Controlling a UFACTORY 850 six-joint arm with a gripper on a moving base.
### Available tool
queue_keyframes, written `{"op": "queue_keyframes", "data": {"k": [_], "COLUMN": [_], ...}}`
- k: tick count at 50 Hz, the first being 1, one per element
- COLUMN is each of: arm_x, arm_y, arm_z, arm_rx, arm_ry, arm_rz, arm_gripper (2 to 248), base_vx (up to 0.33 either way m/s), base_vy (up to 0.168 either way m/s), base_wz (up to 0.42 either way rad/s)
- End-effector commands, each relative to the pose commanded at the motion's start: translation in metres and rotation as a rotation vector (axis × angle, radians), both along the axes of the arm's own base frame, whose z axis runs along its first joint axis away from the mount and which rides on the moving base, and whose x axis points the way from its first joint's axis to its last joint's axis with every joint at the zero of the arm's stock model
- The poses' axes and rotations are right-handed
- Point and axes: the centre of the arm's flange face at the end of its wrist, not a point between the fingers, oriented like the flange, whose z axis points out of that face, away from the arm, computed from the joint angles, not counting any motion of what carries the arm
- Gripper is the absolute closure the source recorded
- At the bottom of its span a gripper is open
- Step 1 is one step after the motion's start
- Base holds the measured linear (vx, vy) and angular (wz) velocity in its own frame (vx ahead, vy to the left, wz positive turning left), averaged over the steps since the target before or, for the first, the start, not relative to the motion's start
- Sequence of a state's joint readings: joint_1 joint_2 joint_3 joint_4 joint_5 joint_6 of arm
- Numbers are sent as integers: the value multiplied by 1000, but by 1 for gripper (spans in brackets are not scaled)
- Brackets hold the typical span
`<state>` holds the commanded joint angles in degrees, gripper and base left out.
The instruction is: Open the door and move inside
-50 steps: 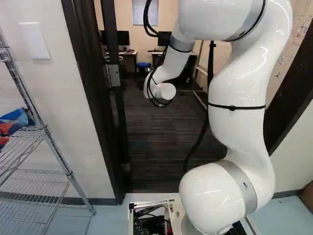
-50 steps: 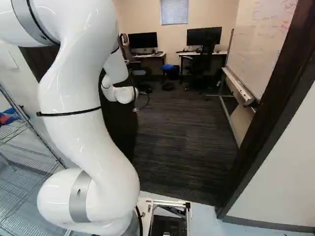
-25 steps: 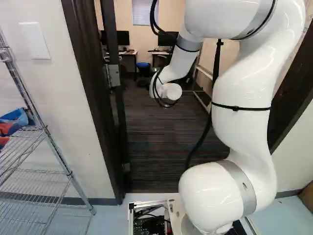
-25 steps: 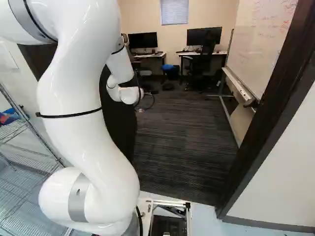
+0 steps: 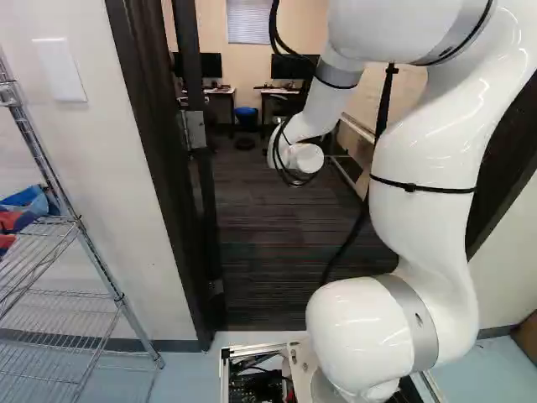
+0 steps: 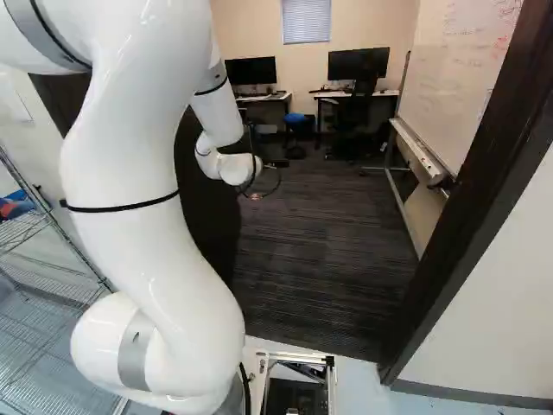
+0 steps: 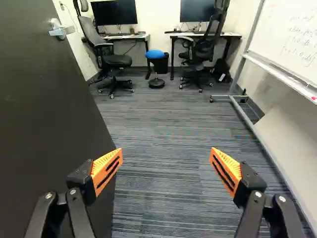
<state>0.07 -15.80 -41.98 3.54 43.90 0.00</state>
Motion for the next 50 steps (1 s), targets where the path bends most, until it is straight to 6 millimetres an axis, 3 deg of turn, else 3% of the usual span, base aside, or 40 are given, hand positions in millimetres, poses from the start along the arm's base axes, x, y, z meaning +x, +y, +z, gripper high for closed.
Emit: {"op": "queue_keyframes", "data": {"k": [50], "arm_x": [-37], "arm_y": [-63], "arm_z": [2], "arm_rx": [-54], "arm_ry": [16], "arm_rz": [-36], "arm_gripper": [3], "base_vx": [0], "base_vy": [0], "base_wz": [0]}}
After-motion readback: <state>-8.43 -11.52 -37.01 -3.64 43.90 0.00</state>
